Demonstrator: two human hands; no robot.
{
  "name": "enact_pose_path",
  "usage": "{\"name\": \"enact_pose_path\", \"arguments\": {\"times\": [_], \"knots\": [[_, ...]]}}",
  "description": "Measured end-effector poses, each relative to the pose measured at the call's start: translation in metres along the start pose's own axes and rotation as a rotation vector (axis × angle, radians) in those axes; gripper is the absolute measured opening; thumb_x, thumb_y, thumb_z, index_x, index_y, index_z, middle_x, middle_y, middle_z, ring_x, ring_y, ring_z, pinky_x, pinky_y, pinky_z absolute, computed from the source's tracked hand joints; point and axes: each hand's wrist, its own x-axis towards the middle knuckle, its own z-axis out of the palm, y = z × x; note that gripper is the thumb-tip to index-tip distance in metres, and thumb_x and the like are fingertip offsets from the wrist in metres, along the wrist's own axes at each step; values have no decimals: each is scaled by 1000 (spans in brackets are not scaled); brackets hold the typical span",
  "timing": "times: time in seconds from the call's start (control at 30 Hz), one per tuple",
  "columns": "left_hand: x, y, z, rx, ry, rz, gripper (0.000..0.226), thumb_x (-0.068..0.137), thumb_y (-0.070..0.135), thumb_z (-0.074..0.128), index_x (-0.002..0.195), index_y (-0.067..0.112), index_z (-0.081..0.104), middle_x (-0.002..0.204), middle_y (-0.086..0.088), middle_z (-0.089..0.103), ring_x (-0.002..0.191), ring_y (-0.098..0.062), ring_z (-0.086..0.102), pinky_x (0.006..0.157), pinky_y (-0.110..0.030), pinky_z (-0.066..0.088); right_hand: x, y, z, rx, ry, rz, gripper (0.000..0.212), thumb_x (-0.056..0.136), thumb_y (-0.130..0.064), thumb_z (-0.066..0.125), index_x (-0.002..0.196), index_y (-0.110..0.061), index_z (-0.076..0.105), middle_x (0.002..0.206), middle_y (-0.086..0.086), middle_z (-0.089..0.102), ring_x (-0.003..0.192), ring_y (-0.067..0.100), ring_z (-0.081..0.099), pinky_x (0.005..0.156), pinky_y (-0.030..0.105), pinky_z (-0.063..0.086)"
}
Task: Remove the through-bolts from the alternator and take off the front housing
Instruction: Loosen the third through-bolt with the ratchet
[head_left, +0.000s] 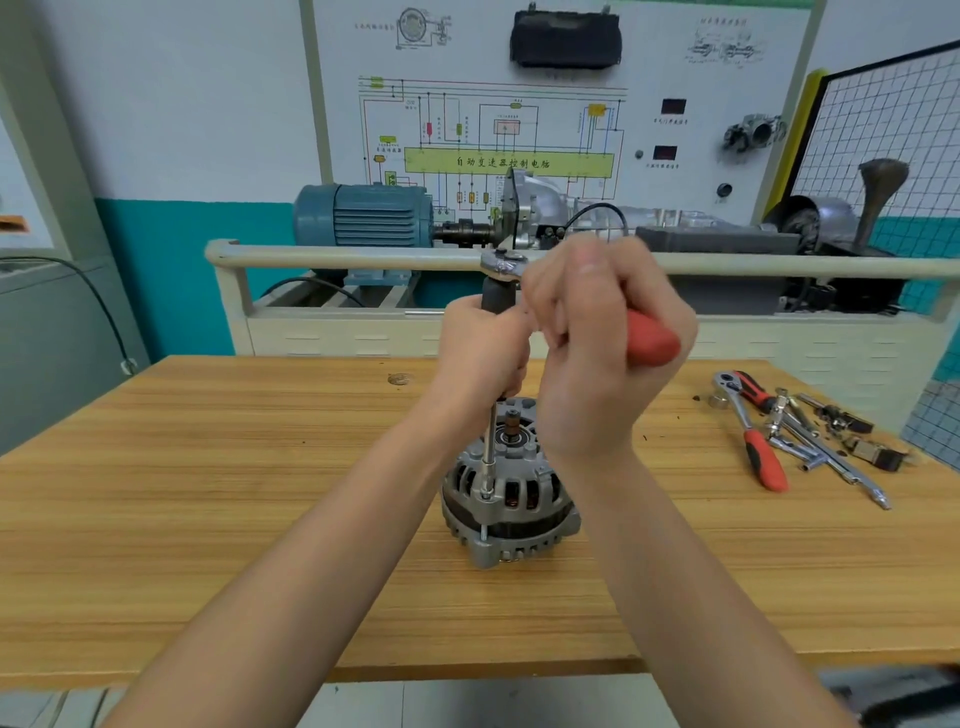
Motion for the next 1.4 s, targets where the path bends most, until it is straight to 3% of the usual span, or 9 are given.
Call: {"name": "enact_pose_path", "arguments": {"times": [0.1,0.27,0.37,0.5,0.73,0.83,1.0,1.2,1.4], "knots": [[1,-3,-6,-46,-64,19,31,86,1,56,65,15,38,47,2,35,40,-14,27,38,-17,25,4,1,-3,107,44,62,26,84,-5,44,65,-22,45,50,-6,36,45,14,32,49,32,26],[3,-1,-23,-160,-423,26,38,81,4,59,50,13,40,38,4,31,32,-11,25,38,-19,24,30,12,-32,751,344,665,44,88,-10,41,44,-16,37,39,-3,27,40,13,25,44,26,28],[5,1,-24,-183,-582,-15,38,78,11,57,44,17,40,34,5,29,28,-9,24,39,-20,17,38,22,-44,966,498,808,41,83,-10,44,44,-16,35,38,-4,25,36,11,24,41,22,23],[7,-1,-20,-202,-525,-63,46,84,9,56,45,16,33,33,7,25,26,-7,18,37,-15,16,36,21,-39,865,521,741,47,89,-11,40,43,-17,36,38,-4,26,37,12,25,39,23,27],[4,-3,-9,-100,-190,-8,42,88,1,53,54,18,34,40,5,28,33,-9,21,36,-14,19,3,1,-5,135,116,136,33,87,-3,44,60,-22,44,48,-4,38,46,18,32,51,35,31],[2,-4,-4,-30,-66,26,35,88,4,56,61,17,39,44,6,36,45,-12,29,41,-20,23,-3,-4,2,-19,65,47,24,85,-9,45,67,-25,46,57,-5,42,50,19,35,50,38,30],[4,-5,-16,-111,-234,29,43,85,0,60,54,16,36,39,6,29,33,-11,22,39,-18,22,16,3,-18,388,139,361,39,87,-6,42,49,-16,40,43,-3,34,44,15,31,52,31,32],[6,1,-25,-162,-587,-29,41,81,11,59,47,17,37,37,5,29,29,-9,25,39,-19,23,38,28,-46,985,516,839,41,85,-11,43,46,-16,35,39,-4,26,36,11,25,41,22,25],[5,-3,-14,-103,-307,-33,48,87,0,54,52,16,26,38,5,22,30,-10,16,38,-14,19,27,15,-34,711,461,648,48,94,-12,37,47,-16,38,41,-3,29,41,14,29,45,25,34]]}}
